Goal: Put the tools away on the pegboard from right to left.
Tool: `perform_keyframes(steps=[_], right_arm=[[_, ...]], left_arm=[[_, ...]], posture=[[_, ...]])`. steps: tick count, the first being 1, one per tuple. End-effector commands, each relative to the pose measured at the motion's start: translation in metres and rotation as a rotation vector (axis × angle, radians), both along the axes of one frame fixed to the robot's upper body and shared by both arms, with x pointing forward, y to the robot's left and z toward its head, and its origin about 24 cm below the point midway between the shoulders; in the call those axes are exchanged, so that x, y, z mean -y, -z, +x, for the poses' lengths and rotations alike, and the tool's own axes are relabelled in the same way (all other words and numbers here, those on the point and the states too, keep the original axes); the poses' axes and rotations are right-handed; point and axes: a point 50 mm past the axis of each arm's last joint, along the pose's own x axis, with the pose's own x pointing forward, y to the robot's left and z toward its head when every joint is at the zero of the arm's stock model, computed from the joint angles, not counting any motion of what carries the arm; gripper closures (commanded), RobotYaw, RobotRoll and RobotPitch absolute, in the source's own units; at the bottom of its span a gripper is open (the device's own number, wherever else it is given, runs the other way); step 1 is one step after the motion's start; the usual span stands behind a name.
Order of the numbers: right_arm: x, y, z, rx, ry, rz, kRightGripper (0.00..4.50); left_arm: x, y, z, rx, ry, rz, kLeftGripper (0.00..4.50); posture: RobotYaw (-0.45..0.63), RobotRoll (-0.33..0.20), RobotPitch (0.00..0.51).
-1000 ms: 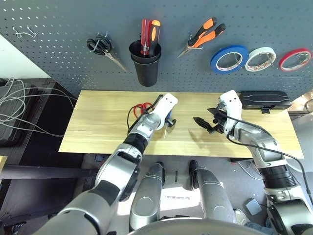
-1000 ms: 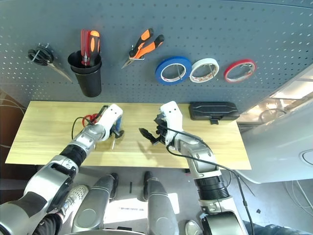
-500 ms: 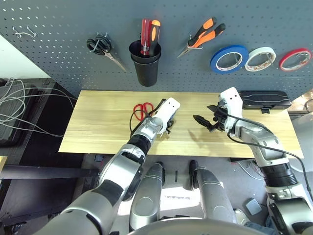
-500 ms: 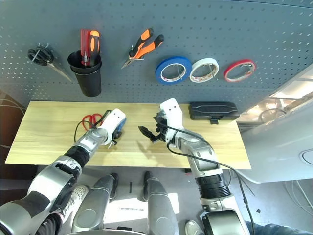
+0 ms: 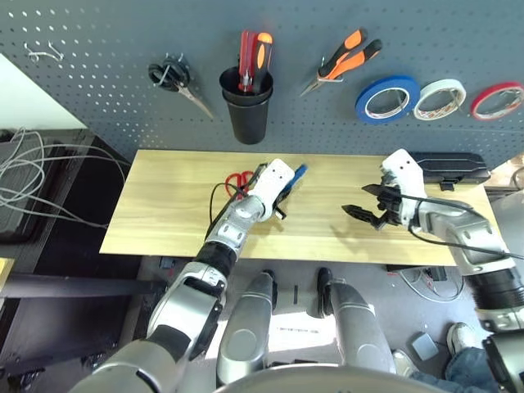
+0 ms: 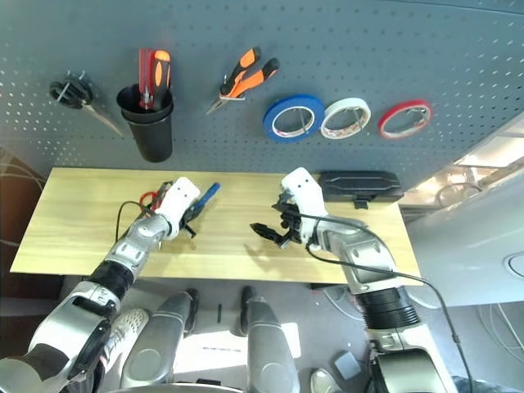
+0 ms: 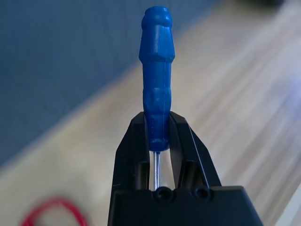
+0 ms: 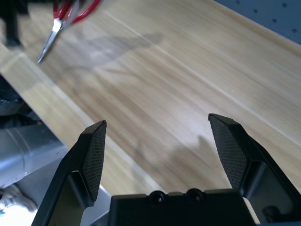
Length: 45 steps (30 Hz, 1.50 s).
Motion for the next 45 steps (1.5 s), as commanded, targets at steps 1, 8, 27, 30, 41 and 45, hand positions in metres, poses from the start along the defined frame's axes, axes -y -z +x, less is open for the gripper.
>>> perform_keyframes(steps=[1,8,27,30,41,45], right_arm=[[-0.002,-0.001,0.000,-0.004,-0.037,0.018,0.00],[-0.007,-0.007,0.005,0.022,-0.098,0.023,0.00],[-0.057,-0.062,0.022,0.254,-0.271,0.204,0.00],[-0.060,-0.066,0.025,0.271,-0.275,0.217,0.00],[-0.062,-0.065,0.026,0.284,-0.271,0.222,0.00],[-0.062,-0.065,0.026,0.285,-0.265,0.220,0.00]], left_arm=[[0.000,-0.028,-0.012,0.169,0.061,-0.095,4.03],[0.010,-0.084,-0.028,0.323,0.156,-0.309,4.03],[-0.026,-0.207,-0.028,0.595,-0.054,-0.517,4.03],[-0.033,-0.198,-0.021,0.538,-0.111,-0.470,4.03],[-0.045,-0.164,0.000,0.414,-0.254,-0.339,4.03],[-0.044,-0.162,0.002,0.397,-0.235,-0.330,3.68]], posture=[[0.13,0.000,0.286],[0.14,0.000,0.276],[0.17,0.000,0.249],[0.17,0.000,0.249],[0.17,0.000,0.254],[0.16,0.000,0.256]])
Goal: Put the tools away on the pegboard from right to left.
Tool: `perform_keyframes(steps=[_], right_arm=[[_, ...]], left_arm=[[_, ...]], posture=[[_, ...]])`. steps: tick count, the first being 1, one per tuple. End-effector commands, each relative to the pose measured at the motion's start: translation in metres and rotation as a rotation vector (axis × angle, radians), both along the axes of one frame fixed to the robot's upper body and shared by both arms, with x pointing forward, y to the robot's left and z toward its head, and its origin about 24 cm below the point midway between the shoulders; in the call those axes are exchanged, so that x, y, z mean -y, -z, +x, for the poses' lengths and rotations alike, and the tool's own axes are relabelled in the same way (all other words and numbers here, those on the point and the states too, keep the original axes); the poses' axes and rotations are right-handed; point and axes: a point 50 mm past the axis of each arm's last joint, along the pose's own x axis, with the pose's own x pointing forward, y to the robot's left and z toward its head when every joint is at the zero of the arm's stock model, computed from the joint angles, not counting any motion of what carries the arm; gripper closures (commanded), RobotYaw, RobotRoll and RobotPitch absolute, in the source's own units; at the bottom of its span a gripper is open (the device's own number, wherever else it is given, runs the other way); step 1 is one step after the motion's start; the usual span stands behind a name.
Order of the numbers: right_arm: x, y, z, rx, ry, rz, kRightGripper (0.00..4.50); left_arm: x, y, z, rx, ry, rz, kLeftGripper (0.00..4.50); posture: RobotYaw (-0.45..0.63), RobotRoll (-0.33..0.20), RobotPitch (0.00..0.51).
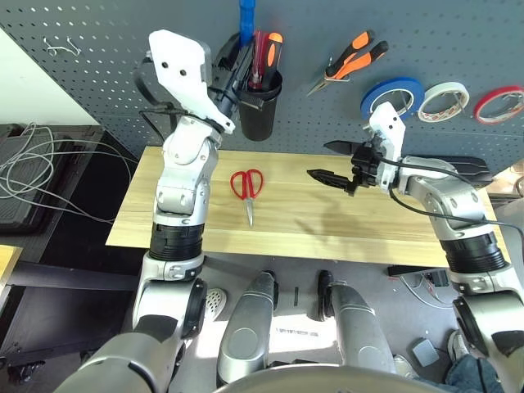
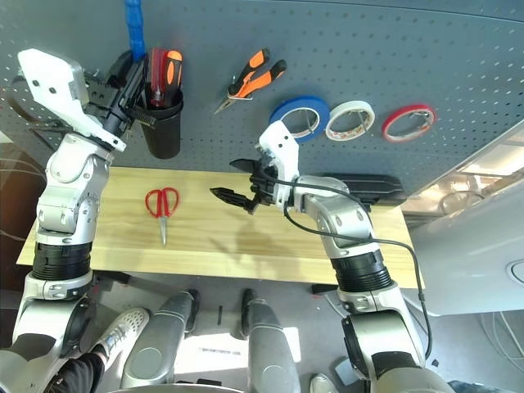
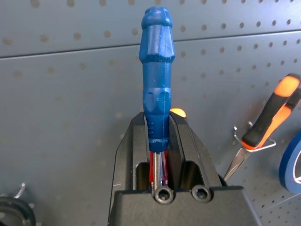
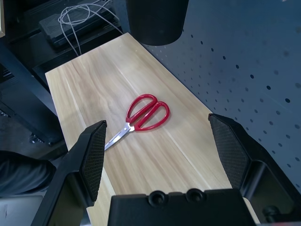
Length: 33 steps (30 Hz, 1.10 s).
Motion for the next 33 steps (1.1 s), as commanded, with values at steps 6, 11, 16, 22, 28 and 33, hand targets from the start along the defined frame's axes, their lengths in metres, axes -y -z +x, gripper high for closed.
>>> perform_keyframes(steps=[6,11,16,22,28,33], right_arm=[[0.008,0.008,-0.002,-0.021,0.029,-0.005,0.00],[0.041,0.040,0.000,-0.115,0.184,-0.191,0.00],[0.064,0.066,-0.005,-0.212,0.261,-0.318,0.00],[0.079,0.083,-0.013,-0.299,0.333,-0.410,0.00],[0.081,0.085,-0.013,-0.330,0.388,-0.406,0.00],[0.076,0.084,-0.012,-0.362,0.430,-0.335,0.00]], left_arm=[[0.025,-0.016,-0.016,0.107,0.214,0.084,1.69],[0.049,-0.025,-0.035,0.141,0.414,0.207,0.12],[0.068,-0.001,-0.039,-0.025,0.556,0.270,0.03],[0.079,0.043,-0.034,-0.257,0.633,0.376,0.03],[0.079,0.097,-0.030,-0.496,0.634,0.500,0.03],[0.064,0.139,-0.018,-0.705,0.505,0.576,0.03]], posture=[[0.16,0.000,0.261],[0.16,0.000,0.263],[0.16,0.000,0.265],[0.15,0.000,0.264],[0.14,0.000,0.263],[0.12,0.000,0.265]])
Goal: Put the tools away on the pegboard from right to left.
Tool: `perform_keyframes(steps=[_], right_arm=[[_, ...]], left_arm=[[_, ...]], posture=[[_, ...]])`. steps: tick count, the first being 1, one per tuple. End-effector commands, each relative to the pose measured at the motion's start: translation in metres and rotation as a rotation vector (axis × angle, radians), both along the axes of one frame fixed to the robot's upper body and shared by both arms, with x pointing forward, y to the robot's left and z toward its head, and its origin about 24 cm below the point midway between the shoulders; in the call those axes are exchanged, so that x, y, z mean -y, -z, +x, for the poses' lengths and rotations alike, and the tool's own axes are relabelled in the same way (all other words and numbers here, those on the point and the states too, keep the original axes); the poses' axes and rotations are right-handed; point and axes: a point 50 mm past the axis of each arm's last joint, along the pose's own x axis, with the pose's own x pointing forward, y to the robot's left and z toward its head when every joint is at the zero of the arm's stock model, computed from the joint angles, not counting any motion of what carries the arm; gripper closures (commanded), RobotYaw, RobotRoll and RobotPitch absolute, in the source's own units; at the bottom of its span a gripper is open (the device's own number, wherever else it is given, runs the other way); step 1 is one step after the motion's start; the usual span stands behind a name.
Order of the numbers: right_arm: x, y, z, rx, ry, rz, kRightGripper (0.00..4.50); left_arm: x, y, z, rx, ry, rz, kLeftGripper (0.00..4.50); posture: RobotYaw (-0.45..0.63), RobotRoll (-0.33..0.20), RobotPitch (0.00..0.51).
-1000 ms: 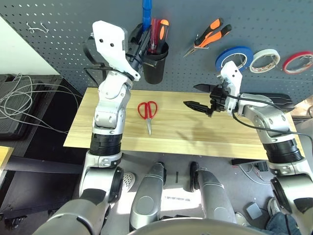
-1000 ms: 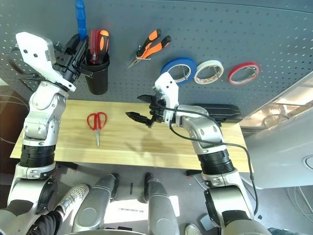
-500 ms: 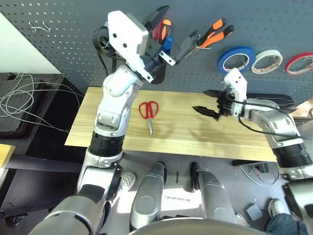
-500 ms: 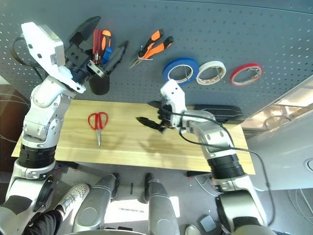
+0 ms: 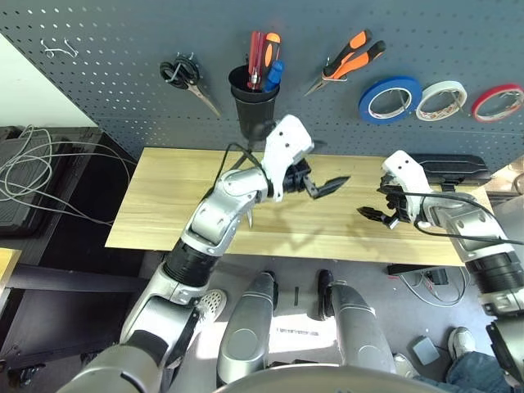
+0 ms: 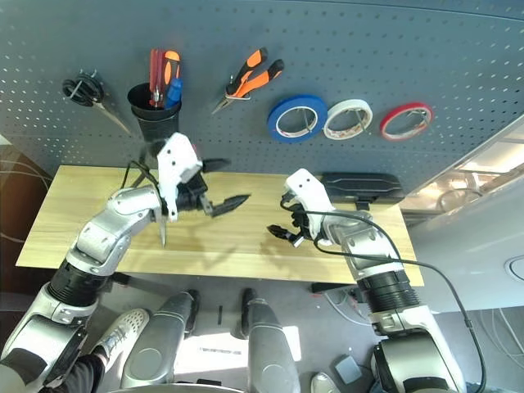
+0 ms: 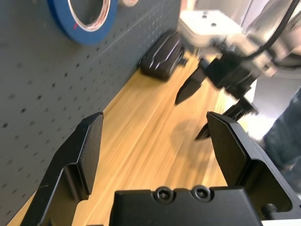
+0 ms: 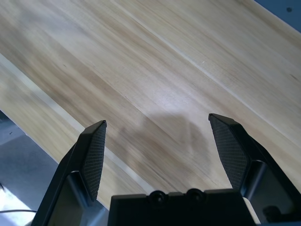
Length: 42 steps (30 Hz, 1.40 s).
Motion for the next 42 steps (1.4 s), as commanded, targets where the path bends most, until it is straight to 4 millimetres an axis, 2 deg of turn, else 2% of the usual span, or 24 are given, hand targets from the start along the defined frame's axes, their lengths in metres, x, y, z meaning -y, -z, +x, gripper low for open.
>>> perform_keyframes(steps=[1,4,8,11,16,20,24,27,31,35,36,42], right_arm=[[-0.002,0.003,-0.002,-0.020,0.056,0.062,0.00],[-0.007,0.004,0.001,-0.043,0.121,0.133,0.00],[-0.010,0.004,0.004,-0.054,0.173,0.176,0.00],[-0.031,0.006,0.013,-0.045,0.152,0.225,0.00],[-0.044,0.005,0.018,-0.033,0.127,0.239,0.00],[-0.062,0.006,0.021,-0.016,0.041,0.216,0.00],[-0.074,0.003,0.025,0.012,0.012,0.226,0.00],[-0.077,0.004,0.026,0.019,-0.001,0.224,0.00],[-0.085,0.000,0.025,0.051,-0.048,0.223,0.00],[-0.090,-0.006,0.023,0.086,-0.084,0.219,0.00],[-0.092,-0.008,0.022,0.089,-0.087,0.227,0.00],[-0.099,-0.007,0.010,0.084,-0.120,0.229,0.00]], left_arm=[[-0.015,0.041,0.010,-0.138,-0.143,0.129,0.03],[-0.036,0.061,0.022,-0.198,-0.317,0.163,0.03],[-0.048,0.073,0.027,-0.223,-0.402,0.180,0.03],[-0.090,0.100,0.034,-0.291,-0.715,0.212,0.03],[-0.110,0.107,0.041,-0.339,-0.937,0.139,0.03],[-0.131,0.106,0.048,-0.369,-1.112,0.082,0.03],[-0.140,0.110,0.051,-0.359,-1.170,0.097,0.03],[-0.140,0.114,0.052,-0.368,-1.169,0.098,0.03],[-0.139,0.128,0.047,-0.400,-1.136,0.167,0.03],[-0.140,0.131,0.046,-0.415,-1.137,0.174,0.03],[-0.140,0.132,0.046,-0.418,-1.137,0.174,0.03],[-0.143,0.139,0.041,-0.441,-1.132,0.196,0.03]], posture=[[0.12,0.000,0.267],[0.12,0.000,0.264],[0.12,0.000,0.274],[0.13,0.000,0.276],[0.14,0.000,0.276],[0.15,0.000,0.285],[0.15,0.000,0.293],[0.15,0.000,0.297],[0.13,0.000,0.319],[0.12,0.000,0.329],[0.10,0.000,0.349],[0.08,0.000,0.383]])
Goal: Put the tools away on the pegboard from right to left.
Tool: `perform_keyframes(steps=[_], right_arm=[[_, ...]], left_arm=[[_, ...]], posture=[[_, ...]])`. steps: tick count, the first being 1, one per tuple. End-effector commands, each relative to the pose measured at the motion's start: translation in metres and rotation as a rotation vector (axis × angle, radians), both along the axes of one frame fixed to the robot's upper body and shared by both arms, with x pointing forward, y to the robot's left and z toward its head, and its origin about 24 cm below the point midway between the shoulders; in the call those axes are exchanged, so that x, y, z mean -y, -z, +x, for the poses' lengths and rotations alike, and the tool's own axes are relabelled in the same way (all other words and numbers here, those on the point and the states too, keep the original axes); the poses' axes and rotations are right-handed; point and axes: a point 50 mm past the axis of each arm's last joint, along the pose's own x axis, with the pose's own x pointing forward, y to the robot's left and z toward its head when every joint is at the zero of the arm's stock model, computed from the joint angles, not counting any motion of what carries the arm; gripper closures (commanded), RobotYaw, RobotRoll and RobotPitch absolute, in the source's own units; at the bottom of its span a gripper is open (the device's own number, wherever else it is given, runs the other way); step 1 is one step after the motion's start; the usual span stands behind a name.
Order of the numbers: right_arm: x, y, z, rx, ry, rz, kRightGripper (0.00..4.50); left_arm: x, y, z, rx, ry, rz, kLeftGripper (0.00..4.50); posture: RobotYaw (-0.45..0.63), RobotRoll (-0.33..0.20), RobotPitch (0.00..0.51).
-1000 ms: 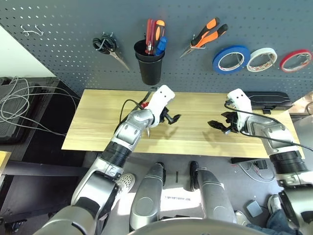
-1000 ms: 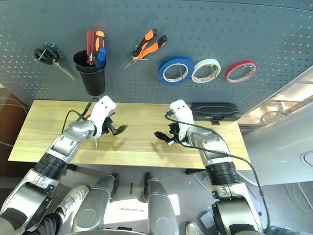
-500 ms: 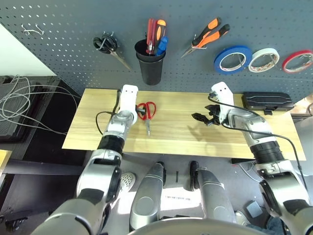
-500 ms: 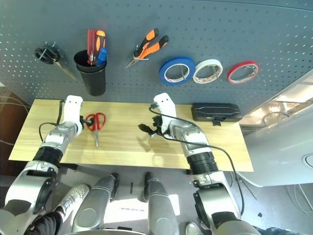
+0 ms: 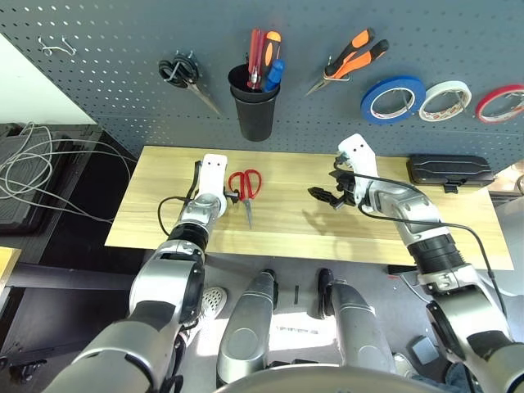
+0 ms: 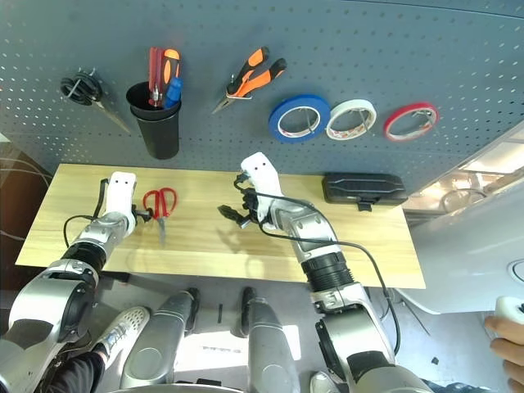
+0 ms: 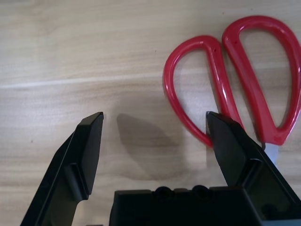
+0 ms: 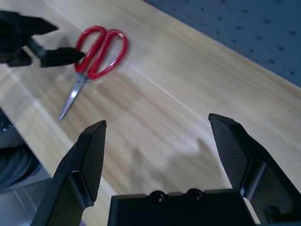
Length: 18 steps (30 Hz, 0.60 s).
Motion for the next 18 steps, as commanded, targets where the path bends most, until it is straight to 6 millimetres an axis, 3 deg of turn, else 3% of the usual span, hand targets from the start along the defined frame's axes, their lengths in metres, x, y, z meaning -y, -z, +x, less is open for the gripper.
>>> perform_keyframes(steps=[1,12,18], right_arm=[[-0.003,0.010,-0.010,-0.042,-0.019,-0.008,0.00],[0.004,0.008,-0.015,-0.065,-0.008,-0.015,0.00],[0.003,0.003,-0.009,-0.052,0.002,0.001,0.00]], left_arm=[[-0.003,0.021,-0.014,-0.098,0.000,0.009,0.03],[0.011,0.039,-0.026,-0.251,0.011,-0.112,0.03],[0.029,0.037,-0.024,-0.256,0.125,-0.175,1.78]], posture=[[0.08,0.000,0.387],[0.07,0.000,0.425],[0.09,0.000,0.410]])
